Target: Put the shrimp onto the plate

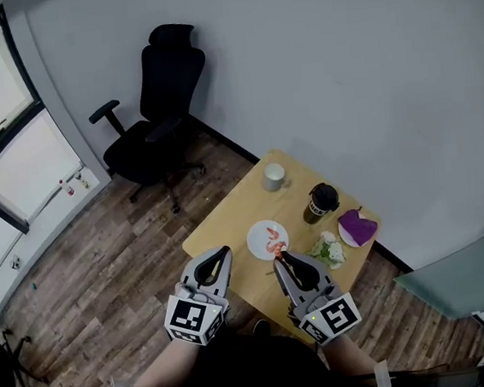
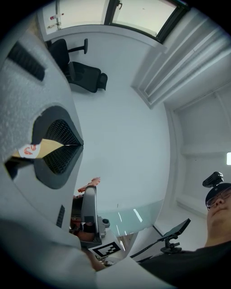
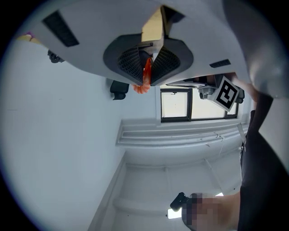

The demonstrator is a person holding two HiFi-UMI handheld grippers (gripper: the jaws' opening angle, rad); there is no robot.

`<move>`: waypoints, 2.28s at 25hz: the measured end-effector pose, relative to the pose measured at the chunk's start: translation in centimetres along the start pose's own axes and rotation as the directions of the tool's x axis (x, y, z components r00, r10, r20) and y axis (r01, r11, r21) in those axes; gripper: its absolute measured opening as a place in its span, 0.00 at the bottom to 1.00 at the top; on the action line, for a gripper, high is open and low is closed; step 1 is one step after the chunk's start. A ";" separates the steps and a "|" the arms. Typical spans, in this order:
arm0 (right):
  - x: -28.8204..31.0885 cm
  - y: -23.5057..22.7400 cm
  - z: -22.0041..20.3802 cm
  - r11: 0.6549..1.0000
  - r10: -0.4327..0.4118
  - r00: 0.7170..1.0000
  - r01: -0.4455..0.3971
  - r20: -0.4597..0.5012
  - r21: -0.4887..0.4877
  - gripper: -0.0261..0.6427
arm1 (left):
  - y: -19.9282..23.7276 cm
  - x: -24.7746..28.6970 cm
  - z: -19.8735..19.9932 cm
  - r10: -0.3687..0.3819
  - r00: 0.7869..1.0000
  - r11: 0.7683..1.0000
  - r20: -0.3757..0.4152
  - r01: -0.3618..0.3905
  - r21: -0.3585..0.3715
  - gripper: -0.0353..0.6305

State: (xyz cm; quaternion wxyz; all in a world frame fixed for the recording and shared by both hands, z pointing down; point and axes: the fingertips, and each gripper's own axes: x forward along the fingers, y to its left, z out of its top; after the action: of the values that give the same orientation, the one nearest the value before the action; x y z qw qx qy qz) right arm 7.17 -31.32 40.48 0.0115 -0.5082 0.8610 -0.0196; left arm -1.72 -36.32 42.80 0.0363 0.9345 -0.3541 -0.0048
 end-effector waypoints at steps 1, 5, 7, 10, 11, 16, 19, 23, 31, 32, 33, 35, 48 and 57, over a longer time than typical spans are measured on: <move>0.3 0.1 0.1 1.000 -0.009 1.000 0.009 0.004 -0.002 0.12 | 0.1 0.4 0.2 -0.016 1.000 1.000 0.003 0.016 0.004 0.06; 1.3 0.1 0.2 0.999 -0.037 0.999 0.037 0.008 0.000 0.12 | 0.3 1.6 0.5 -0.062 0.998 0.998 0.005 0.062 0.008 0.06; 1.9 0.2 0.4 0.999 -0.043 0.999 0.043 0.016 -0.005 0.12 | 0.8 2.0 0.4 -0.073 0.997 0.997 0.001 0.073 0.010 0.06; 2.9 0.1 0.2 0.999 -0.050 0.999 0.050 0.013 -0.005 0.12 | 1.6 2.5 0.1 -0.086 0.996 0.996 -0.010 0.086 0.006 0.06; 3.2 0.0 0.1 0.999 -0.053 0.999 0.053 0.010 -0.003 0.12 | 1.9 2.7 0.0 -0.089 0.996 0.996 -0.012 0.089 0.003 0.06; 5.1 -0.3 -0.4 0.998 -0.059 0.998 0.059 -0.004 -0.001 0.12 | 3.1 3.7 -0.5 -0.089 0.996 0.996 -0.023 0.089 0.000 0.06; 5.9 -1.1 -1.4 0.997 -0.082 0.996 0.082 -0.038 0.006 0.12 | 3.7 4.4 -0.7 -0.088 0.996 0.996 -0.030 0.088 -0.003 0.06; 6.8 -3.7 -4.4 0.990 -0.135 0.980 0.140 -0.146 0.026 0.12 | 4.5 5.6 -2.1 -0.081 0.995 0.997 -0.052 0.080 -0.023 0.06; 9.2 -7.4 -12.0 0.985 -0.155 0.913 0.172 -0.377 0.012 0.12 | 4.9 7.3 -3.9 -0.096 0.992 0.993 -0.087 0.089 -0.073 0.06; 9.5 -7.8 -12.9 0.985 -0.154 0.903 0.174 -0.401 0.012 0.12 | 5.0 7.4 -4.0 -0.095 0.992 0.993 -0.088 0.089 -0.074 0.06; 9.8 -8.1 -13.7 0.985 -0.153 0.893 0.174 -0.423 0.011 0.12 | 5.1 7.5 -4.0 -0.095 0.991 0.993 -0.089 0.088 -0.075 0.06; 10.4 -8.9 -15.4 0.984 -0.154 0.872 0.178 -0.464 0.008 0.12 | 5.4 7.7 -4.1 -0.092 0.991 0.993 -0.092 0.086 -0.076 0.06; 12.1 -12.1 -28.2 0.985 -0.133 0.658 0.172 -0.742 -0.024 0.12 | 6.2 8.3 -4.5 -0.075 0.990 0.997 -0.119 0.073 -0.018 0.06; 12.6 -13.5 -32.7 0.990 -0.122 0.549 0.133 -0.827 -0.057 0.12 | 6.4 8.9 -4.9 -0.072 0.988 0.997 -0.138 0.072 -0.008 0.06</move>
State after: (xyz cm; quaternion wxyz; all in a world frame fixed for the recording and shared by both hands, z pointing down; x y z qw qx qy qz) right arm 11.61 -48.11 73.72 -0.3923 -0.5002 0.7263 -0.2615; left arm 0.83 -46.69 48.27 0.0618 0.9447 -0.3168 0.0579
